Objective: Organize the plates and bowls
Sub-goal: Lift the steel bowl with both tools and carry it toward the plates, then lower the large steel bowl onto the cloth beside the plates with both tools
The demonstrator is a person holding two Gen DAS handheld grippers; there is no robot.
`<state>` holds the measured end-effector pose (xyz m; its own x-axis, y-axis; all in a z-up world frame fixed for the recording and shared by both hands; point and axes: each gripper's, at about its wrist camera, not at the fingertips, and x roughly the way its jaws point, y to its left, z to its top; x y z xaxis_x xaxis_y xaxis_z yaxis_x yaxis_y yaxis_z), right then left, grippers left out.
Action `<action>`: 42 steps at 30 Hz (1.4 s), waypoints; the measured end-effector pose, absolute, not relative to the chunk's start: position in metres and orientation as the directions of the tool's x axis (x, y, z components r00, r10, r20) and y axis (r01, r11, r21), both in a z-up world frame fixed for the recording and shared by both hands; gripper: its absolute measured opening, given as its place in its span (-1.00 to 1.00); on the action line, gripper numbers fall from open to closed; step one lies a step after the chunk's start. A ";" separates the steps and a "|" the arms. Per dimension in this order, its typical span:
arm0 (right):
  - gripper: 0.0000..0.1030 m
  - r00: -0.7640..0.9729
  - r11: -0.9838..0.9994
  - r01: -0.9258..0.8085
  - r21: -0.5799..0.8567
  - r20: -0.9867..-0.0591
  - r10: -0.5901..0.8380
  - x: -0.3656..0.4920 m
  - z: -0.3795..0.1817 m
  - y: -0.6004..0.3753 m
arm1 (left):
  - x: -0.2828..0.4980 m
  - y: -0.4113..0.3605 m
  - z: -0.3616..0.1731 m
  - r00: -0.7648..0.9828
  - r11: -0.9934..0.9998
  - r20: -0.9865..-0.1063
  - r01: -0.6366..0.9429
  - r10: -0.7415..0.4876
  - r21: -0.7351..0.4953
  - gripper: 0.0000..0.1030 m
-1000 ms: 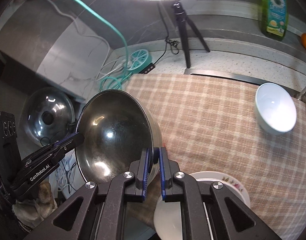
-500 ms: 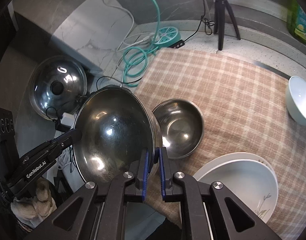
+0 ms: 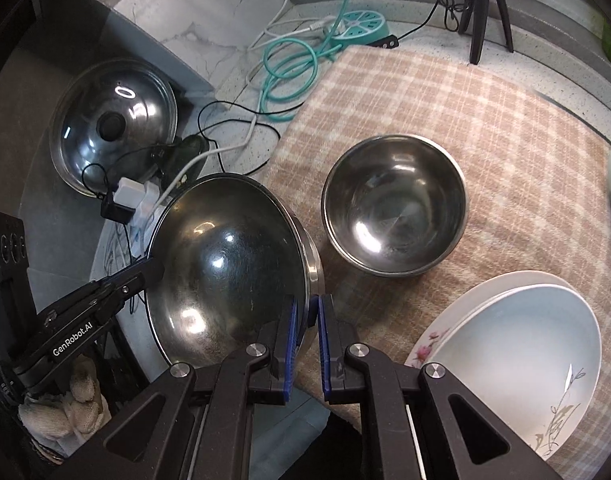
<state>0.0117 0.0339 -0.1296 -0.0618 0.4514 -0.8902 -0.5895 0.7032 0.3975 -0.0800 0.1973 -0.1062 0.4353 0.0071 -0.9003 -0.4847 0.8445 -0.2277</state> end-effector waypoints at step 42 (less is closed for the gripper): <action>-0.69 -0.139 0.708 -0.585 0.396 -0.909 0.393 0.019 -0.173 0.048 | -0.069 0.213 -0.152 0.356 0.845 -0.934 -0.491 -0.027 -0.212 -0.79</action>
<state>0.0191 0.0480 -0.1730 -0.1391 0.3932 -0.9089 -0.5849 0.7079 0.3958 -0.0693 0.2127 -0.1517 0.3555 -0.0272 -0.9343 -0.4912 0.8449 -0.2115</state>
